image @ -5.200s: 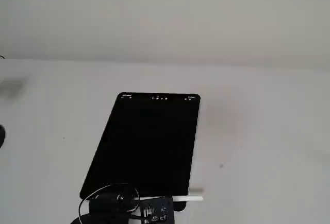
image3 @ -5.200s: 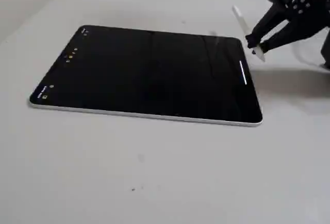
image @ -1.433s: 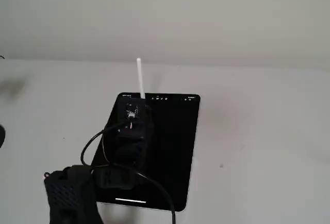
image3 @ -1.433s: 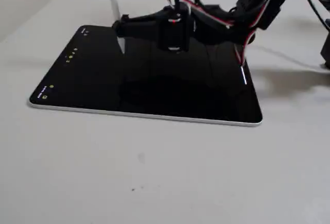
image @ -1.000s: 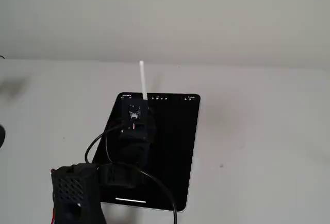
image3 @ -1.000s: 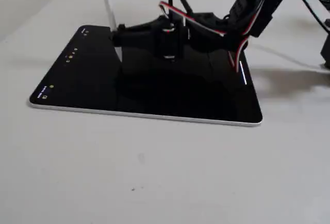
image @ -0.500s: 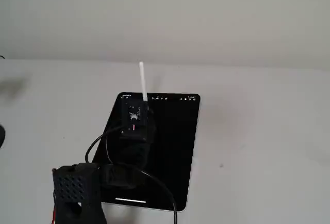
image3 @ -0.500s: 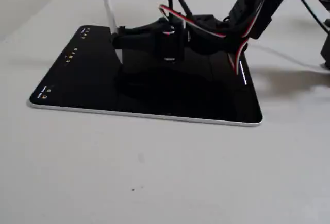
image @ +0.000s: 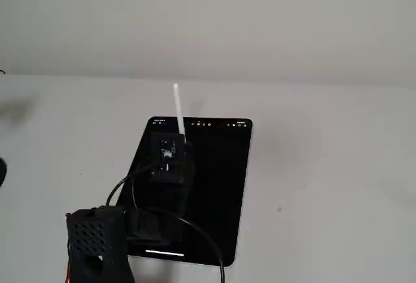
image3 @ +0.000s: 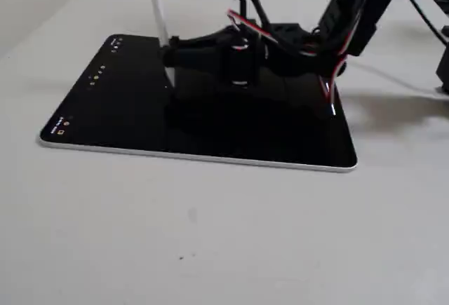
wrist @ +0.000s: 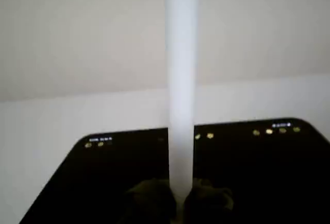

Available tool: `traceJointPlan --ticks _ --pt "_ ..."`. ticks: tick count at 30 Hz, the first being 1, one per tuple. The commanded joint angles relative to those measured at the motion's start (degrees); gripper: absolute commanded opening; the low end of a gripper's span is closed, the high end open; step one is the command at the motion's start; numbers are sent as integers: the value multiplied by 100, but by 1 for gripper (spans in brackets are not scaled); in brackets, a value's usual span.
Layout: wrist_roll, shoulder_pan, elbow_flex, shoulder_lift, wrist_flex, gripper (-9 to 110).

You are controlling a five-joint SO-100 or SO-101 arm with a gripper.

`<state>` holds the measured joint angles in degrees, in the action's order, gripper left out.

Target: Draw a line in the middle of the ipad using the apple pencil

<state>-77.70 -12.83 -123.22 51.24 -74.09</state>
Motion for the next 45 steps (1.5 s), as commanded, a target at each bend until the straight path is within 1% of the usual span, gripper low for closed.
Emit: traceJointPlan --ticks 1,13,32,40,45 --pt "-105 18 -123 123 -281 0" --pt "-79 -26 -1099 378 -765 0" --pt "-26 -105 -3146 896 -2206 0" --pt "-44 -97 -3366 527 -2769 0" --pt "-26 -88 -3366 457 -2821 0"
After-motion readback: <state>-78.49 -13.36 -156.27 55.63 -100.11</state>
